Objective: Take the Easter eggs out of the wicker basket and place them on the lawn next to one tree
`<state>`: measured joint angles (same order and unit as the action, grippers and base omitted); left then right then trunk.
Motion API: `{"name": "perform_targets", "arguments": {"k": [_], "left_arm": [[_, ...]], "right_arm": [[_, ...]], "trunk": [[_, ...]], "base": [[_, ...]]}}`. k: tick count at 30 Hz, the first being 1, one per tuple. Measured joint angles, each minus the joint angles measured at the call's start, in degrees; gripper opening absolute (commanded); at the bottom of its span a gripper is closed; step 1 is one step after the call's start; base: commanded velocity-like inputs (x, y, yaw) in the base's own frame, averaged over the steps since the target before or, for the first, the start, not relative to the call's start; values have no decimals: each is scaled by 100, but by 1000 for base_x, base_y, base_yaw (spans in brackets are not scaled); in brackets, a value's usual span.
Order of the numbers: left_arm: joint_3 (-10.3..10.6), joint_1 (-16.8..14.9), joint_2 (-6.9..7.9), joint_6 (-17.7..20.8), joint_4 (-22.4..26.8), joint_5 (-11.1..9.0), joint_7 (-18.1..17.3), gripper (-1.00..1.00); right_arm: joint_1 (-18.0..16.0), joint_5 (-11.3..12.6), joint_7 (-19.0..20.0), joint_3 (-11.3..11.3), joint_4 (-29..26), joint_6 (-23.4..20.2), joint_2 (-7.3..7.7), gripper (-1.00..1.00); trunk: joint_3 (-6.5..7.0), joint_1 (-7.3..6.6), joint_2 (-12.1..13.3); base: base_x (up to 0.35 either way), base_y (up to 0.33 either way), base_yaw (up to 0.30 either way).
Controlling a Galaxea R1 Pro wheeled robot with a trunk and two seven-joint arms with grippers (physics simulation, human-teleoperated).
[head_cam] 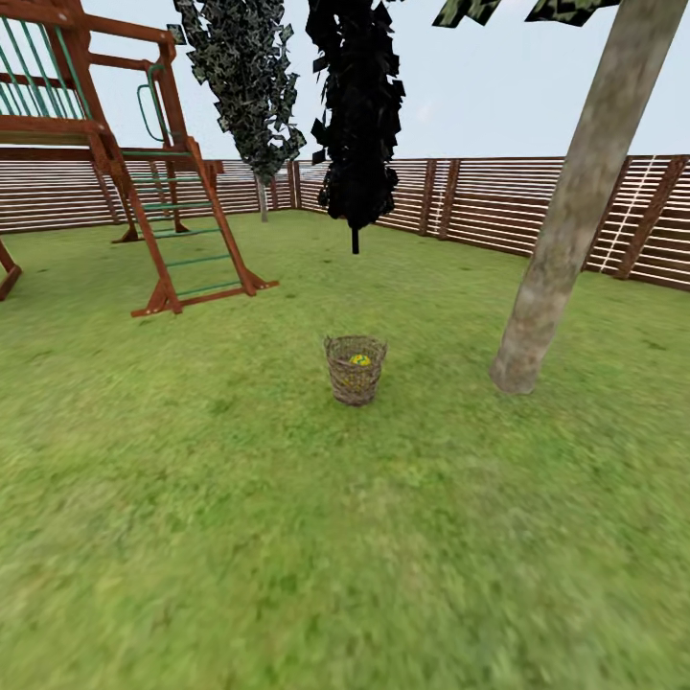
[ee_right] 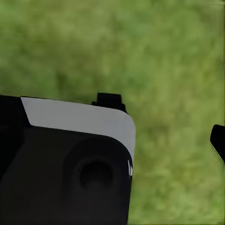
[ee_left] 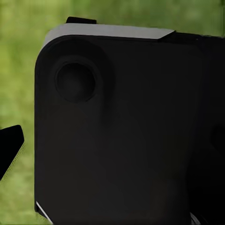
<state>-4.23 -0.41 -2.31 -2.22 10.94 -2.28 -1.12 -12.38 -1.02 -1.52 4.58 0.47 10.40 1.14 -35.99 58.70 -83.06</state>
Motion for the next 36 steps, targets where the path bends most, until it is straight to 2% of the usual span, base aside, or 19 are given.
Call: {"name": "perform_targets", "arguments": {"k": [6,15,22,36], "left_arm": [[6,0,-14,0,-1,6,1,100],[7,-4,-35,0,1,13,1,100],[11,-5,-47,0,0,21,1,100],[13,-1,-47,0,0,21,1,100]], "right_arm": [[2,12,49,-11,16,-20,-29,100],[0,-3,48,-4,3,-1,33,100],[1,12,48,-15,-1,0,-8,100],[2,22,48,-26,7,0,9,100]], "trunk": [[0,0,0],[0,0,0],[0,0,0],[0,0,0]], "base": [[336,0,0],[336,0,0],[336,0,-19],[336,0,-230]]}}
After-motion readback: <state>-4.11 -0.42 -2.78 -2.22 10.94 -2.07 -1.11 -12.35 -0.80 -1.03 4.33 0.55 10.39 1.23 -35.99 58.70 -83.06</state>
